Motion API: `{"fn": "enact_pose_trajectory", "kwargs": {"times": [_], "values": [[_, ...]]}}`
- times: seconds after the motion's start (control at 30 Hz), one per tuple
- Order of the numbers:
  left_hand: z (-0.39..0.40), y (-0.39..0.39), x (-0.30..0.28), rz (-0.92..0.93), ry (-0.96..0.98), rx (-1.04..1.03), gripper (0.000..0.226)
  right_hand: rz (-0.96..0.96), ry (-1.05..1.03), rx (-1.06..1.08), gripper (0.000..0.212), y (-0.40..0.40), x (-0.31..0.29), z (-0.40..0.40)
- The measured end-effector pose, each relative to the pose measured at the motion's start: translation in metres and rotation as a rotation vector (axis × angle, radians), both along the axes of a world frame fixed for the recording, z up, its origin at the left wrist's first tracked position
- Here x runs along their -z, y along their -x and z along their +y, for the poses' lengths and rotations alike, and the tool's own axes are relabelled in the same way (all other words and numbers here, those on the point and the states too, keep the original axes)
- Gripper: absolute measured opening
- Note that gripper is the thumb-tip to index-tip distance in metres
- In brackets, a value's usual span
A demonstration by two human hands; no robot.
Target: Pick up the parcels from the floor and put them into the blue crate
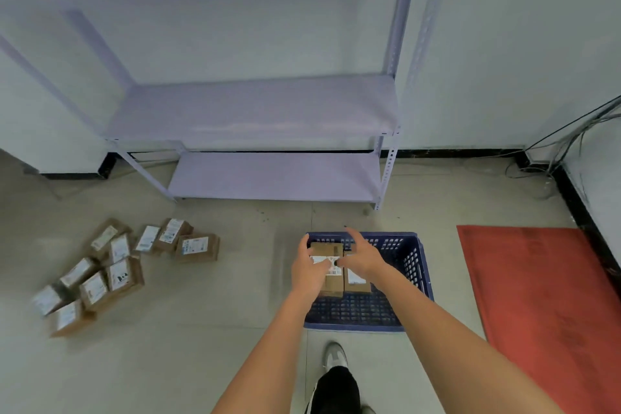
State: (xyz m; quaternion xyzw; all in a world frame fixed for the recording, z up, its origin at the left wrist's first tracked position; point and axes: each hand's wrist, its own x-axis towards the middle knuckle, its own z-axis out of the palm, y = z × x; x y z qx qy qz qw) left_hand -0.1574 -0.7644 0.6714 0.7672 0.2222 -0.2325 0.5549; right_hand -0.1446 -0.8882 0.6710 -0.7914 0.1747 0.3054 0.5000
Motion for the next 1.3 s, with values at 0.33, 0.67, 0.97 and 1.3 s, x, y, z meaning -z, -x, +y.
{"fn": "enact_pose_trajectory", "kwargs": {"times": [0.33, 0.67, 0.97, 1.3], "values": [[0.088, 0.082, -0.049, -0.007, -0.061, -0.161, 0.067, -0.008, -0.039, -0.17, 0.079, 0.056, -0.025, 0.079], [0.253, 0.072, -0.06, -0.093, -0.022, -0.29, 0.063, 0.037, -0.053, -0.175, 0.081, 0.03, -0.033, 0.232], [0.426, 0.032, -0.052, -0.049, -0.02, -0.307, 0.062, 0.091, -0.101, -0.204, 0.077, -0.006, -0.039, 0.418], [0.516, -0.06, -0.006, 0.077, -0.009, -0.284, 0.064, 0.148, -0.093, -0.221, 0.069, -0.109, -0.003, 0.509]]}}
